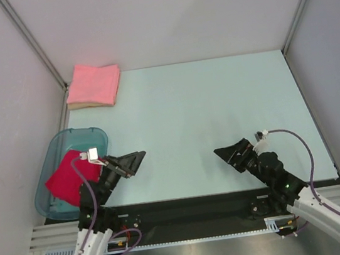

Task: Fold and stack the t-shirts
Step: Reset both grippers

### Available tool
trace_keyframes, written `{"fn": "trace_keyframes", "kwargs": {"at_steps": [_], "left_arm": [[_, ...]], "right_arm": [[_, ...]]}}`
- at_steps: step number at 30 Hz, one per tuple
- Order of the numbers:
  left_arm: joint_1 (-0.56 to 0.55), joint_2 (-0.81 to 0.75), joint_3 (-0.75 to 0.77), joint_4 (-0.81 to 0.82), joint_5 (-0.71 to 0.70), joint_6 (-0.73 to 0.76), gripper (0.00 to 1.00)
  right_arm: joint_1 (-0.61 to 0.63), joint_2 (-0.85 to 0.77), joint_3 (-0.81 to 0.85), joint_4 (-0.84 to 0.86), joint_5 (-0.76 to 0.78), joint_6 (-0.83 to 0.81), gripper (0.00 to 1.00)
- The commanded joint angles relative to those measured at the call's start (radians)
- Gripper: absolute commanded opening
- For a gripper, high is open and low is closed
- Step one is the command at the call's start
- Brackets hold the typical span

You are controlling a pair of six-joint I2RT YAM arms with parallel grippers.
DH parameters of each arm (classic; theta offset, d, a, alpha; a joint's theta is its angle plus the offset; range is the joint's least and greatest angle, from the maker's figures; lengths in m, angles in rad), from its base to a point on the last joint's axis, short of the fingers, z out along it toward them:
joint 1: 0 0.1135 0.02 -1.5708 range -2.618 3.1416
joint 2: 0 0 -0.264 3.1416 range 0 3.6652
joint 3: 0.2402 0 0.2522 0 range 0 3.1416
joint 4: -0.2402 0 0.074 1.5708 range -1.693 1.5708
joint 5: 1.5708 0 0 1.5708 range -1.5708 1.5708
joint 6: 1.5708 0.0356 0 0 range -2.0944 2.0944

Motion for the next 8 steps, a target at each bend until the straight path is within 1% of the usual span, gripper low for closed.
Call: {"fn": "trace_keyframes", "kwargs": {"at_steps": [1,2,3,5,6,7,8], "left_arm": [[-0.004,-0.237,-0.169,0.195,0.090,-0.273,1.00],[-0.004,-0.283,-0.217,0.312,0.101,-0.319,1.00],[-0.004,-0.232,-0.270,0.436,0.165,-0.403,1.00],[-0.009,-0.185,-0.288,0.535,0.210,-0.398,1.00],[-0.010,-0.156,-0.301,0.595,0.251,-0.428,0.99],[-0.010,-0.150,-0.301,0.738,0.262,-0.456,1.00],[-0.010,-0.147,-0.301,0.828,0.273,-0.489,1.00]], "right_arm": [[0.008,-0.055,-0.122,0.047,0.036,0.140,1.00],[0.008,-0.055,-0.120,0.025,0.036,0.129,1.00],[0.008,-0.052,-0.120,0.016,0.025,0.109,1.00],[0.011,-0.042,-0.120,-0.001,0.017,0.101,0.99],[0.012,-0.039,-0.120,0.013,-0.018,0.074,1.00],[0.014,-0.042,-0.120,0.049,-0.045,0.069,1.00],[0.014,-0.048,-0.122,0.092,-0.088,0.057,1.00]]}}
